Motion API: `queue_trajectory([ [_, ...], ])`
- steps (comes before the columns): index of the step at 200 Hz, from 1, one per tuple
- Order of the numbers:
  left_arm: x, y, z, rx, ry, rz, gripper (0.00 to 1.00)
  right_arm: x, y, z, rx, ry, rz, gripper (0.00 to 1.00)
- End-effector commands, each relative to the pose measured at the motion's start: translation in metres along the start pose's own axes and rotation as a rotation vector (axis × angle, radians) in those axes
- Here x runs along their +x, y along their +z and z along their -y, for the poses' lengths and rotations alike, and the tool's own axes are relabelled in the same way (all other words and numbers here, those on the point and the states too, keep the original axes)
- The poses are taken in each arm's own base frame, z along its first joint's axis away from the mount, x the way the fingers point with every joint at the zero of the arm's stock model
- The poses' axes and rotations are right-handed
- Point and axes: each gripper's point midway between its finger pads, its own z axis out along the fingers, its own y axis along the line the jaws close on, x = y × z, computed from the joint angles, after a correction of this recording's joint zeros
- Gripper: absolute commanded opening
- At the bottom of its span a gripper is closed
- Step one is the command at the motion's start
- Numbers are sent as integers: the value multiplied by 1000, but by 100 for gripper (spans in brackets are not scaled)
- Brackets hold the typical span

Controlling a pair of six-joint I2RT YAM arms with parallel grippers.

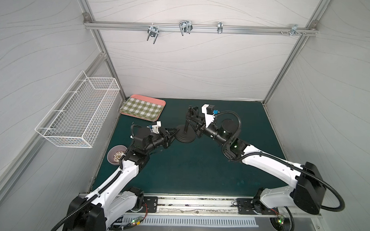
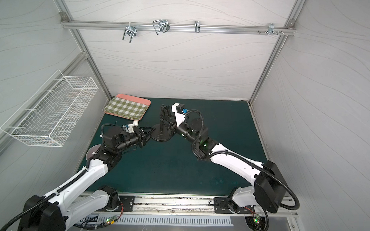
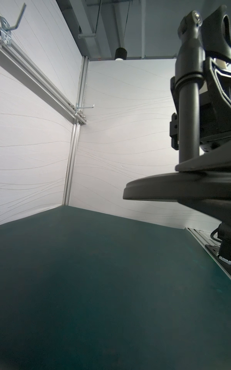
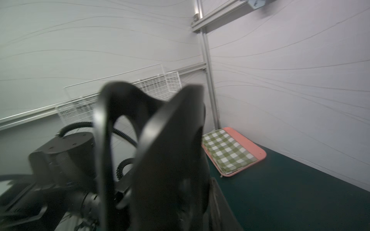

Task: Assemble a microphone stand
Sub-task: Screw the microphone stand pole into the microphone stand base.

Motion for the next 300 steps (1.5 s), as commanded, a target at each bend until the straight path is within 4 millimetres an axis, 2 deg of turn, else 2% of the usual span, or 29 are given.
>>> queue_trajectory([
  [1,11,-1,45,115,98,-43,0,-14,-6,0,289,-55,38,16],
  [29,11,1,41,107,94,-47,0,-13,-4,-5,468,-63,55,19],
  [49,10,1,43,112,97,-46,0,-13,0,-12,524,-92,82,19],
  [84,10,1,41,109,97,-42,0,-24,-2,-18,620,-116,134,19],
  [101,10,1,42,111,97,-43,0,-22,0,-21,607,-112,121,23],
  [109,10,1,42,113,99,-44,0,-20,-1,-21,598,-105,115,29],
  [122,10,1,41,111,97,-42,0,-15,-4,-25,549,-102,88,50],
  [133,10,1,41,110,96,-42,1,-6,-5,-36,430,-118,34,68],
  [146,9,1,40,109,97,-40,0,7,-12,-42,318,-106,-35,74],
  [166,10,1,40,111,95,-43,0,32,-31,-46,119,-87,-160,76],
  [183,10,1,40,112,96,-42,0,41,-48,-41,1,-68,-180,74],
  [208,11,0,40,114,96,-46,0,44,-72,-22,-93,-57,-155,72],
  [232,10,0,42,117,96,-44,0,42,-82,-4,-148,-35,-151,69],
  [265,13,-1,47,126,101,-53,0,37,-78,10,-290,5,-123,65],
  [300,14,-1,45,121,99,-62,1,35,-53,17,-379,23,-114,61],
])
